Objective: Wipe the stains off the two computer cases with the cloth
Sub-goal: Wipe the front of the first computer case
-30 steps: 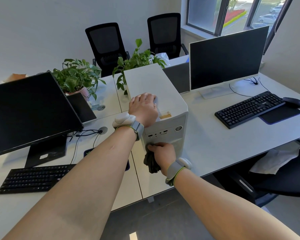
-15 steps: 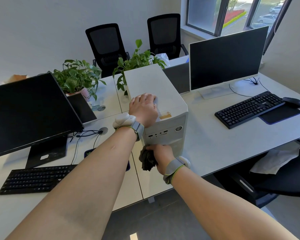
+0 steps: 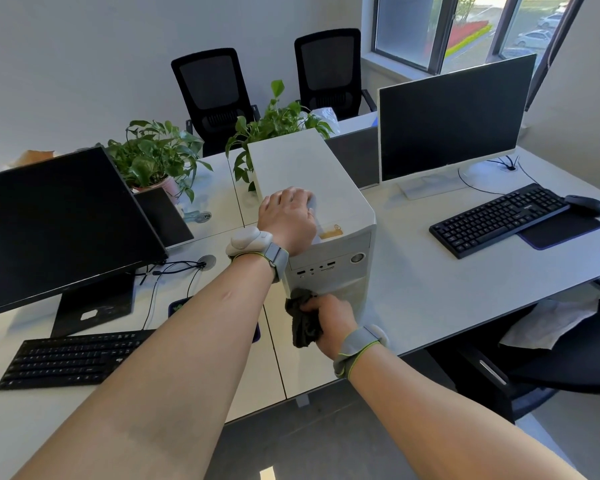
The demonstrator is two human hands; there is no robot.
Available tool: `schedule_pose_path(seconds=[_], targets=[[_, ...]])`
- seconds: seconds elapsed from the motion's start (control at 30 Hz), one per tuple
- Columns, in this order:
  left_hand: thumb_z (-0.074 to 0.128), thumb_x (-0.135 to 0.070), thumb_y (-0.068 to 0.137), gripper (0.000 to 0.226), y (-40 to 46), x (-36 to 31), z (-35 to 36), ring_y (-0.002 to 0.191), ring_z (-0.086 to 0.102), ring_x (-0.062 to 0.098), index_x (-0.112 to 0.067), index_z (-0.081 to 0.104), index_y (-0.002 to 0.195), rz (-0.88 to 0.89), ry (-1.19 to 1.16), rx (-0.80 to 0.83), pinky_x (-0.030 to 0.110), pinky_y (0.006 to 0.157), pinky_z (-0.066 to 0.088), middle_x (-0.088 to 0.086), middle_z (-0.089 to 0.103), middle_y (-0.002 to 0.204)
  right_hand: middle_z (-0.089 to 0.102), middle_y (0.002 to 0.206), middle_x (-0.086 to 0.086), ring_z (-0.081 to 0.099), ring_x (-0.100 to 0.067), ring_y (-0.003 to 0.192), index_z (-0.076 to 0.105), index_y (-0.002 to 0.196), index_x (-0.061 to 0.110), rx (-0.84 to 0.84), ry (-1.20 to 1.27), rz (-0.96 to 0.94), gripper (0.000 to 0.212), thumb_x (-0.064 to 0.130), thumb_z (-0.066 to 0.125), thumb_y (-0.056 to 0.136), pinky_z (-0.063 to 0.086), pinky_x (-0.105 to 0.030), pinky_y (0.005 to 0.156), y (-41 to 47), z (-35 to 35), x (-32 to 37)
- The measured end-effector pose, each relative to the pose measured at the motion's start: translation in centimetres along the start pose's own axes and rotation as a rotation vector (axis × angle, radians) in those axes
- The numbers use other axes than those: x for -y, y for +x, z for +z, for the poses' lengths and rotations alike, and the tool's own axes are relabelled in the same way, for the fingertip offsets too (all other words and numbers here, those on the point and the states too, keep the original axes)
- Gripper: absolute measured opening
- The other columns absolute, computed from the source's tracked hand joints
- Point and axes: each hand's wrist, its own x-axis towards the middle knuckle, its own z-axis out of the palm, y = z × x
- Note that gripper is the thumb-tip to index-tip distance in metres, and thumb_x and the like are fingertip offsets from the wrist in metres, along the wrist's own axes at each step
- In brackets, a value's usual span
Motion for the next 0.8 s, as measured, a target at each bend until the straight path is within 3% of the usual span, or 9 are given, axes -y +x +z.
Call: schedule_pose_path(seconds=[0.1, 0.2, 0.27, 0.33, 0.37, 0.47, 0.53, 0.7, 0.8], targets=[[0.035, -0.028, 0.106, 0.04, 0.0, 0.1, 0.1, 0.147, 0.029, 0.024, -0.025, 0.044, 0.145, 0.001, 0.0, 0.004, 0.04, 0.123, 0.015, 0.0, 0.036, 0.159, 0.069, 0.101, -0.025, 0.068, -0.048, 0.103, 0.06, 0.12, -0.013, -0.051, -0.07, 0.009, 0.04, -0.009, 0.066, 0.081, 0.057, -0.045, 0.076, 0.1, 0.1, -0.4], [0.035, -0.029, 0.106, 0.04, 0.1, 0.1, 0.1, 0.147, 0.029, 0.024, -0.025, 0.044, 0.145, 0.001, 0.0, 0.008, 0.041, 0.124, 0.015, 0.0, 0.037, 0.159, 0.065, 0.118, -0.034, 0.061, -0.05, 0.119, 0.055, 0.129, -0.012, -0.077, -0.198, 0.054, 0.046, 0.003, 0.063, 0.087, 0.054, -0.056, 0.091, -0.1, 0.8, -0.8], [0.035, -0.029, 0.106, 0.041, 0.1, 0.1, 0.1, 0.147, 0.029, 0.025, -0.024, 0.045, 0.145, 0.003, -0.004, 0.007, 0.041, 0.124, 0.015, 0.0, 0.037, 0.159, 0.066, 0.105, -0.029, 0.063, -0.039, 0.097, 0.052, 0.133, -0.012, -0.035, -0.209, 0.095, 0.051, 0.006, 0.062, 0.087, 0.056, -0.043, 0.069, -0.1, 1.1, -1.1], [0.036, -0.028, 0.106, 0.04, 0.1, 0.1, 0.0, 0.147, 0.029, 0.025, -0.024, 0.045, 0.145, 0.004, -0.003, 0.007, 0.041, 0.124, 0.015, 0.001, 0.037, 0.159, 0.067, 0.116, -0.029, 0.053, -0.027, 0.086, 0.054, 0.132, -0.01, -0.021, -0.16, 0.1, 0.054, 0.009, 0.065, 0.082, 0.044, -0.03, 0.058, 0.2, 1.2, -1.1], [0.036, -0.028, 0.106, 0.041, 0.0, 0.0, 0.0, 0.147, 0.029, 0.025, -0.024, 0.044, 0.145, 0.005, -0.001, 0.005, 0.04, 0.123, 0.015, 0.0, 0.037, 0.159, 0.066, 0.123, -0.03, 0.054, -0.025, 0.083, 0.056, 0.131, -0.008, -0.032, -0.121, 0.086, 0.055, 0.011, 0.067, 0.081, 0.043, -0.029, 0.058, 0.4, 1.1, -0.8], [0.035, -0.028, 0.106, 0.041, 0.0, -0.1, 0.0, 0.147, 0.028, 0.025, -0.024, 0.044, 0.145, 0.0, -0.004, 0.001, 0.04, 0.124, 0.014, 0.0, 0.036, 0.159, 0.073, 0.105, -0.014, 0.067, -0.025, 0.084, 0.064, 0.121, 0.002, -0.056, -0.012, -0.021, 0.042, 0.017, 0.076, 0.084, 0.054, -0.032, 0.066, 0.6, 0.5, 1.1], [0.035, -0.028, 0.106, 0.041, 0.0, -0.1, 0.1, 0.147, 0.028, 0.025, -0.025, 0.044, 0.145, -0.002, -0.005, 0.002, 0.04, 0.124, 0.014, 0.0, 0.036, 0.16, 0.075, 0.102, -0.013, 0.072, -0.031, 0.088, 0.067, 0.112, 0.003, -0.003, 0.008, -0.089, 0.029, 0.016, 0.076, 0.087, 0.056, -0.035, 0.067, 0.5, 0.1, 2.3], [0.035, -0.029, 0.105, 0.041, 0.1, -0.1, 0.1, 0.148, 0.027, 0.025, -0.025, 0.043, 0.146, -0.008, -0.006, 0.009, 0.042, 0.125, 0.013, 0.0, 0.035, 0.16, 0.076, 0.1, -0.019, 0.074, -0.029, 0.077, 0.068, 0.117, -0.006, 0.2, 0.02, -0.171, 0.036, 0.008, 0.078, 0.085, 0.058, -0.035, 0.064, -0.7, -0.1, 3.0], [0.035, -0.029, 0.106, 0.041, 0.0, -0.1, 0.0, 0.148, 0.028, 0.025, -0.025, 0.043, 0.146, -0.003, -0.01, 0.008, 0.042, 0.125, 0.014, 0.001, 0.035, 0.16, 0.075, 0.101, -0.024, 0.075, -0.036, 0.081, 0.065, 0.118, -0.006, 0.179, -0.078, -0.14, 0.044, 0.008, 0.082, 0.08, 0.06, -0.042, 0.07, -0.2, -0.1, 2.6]])
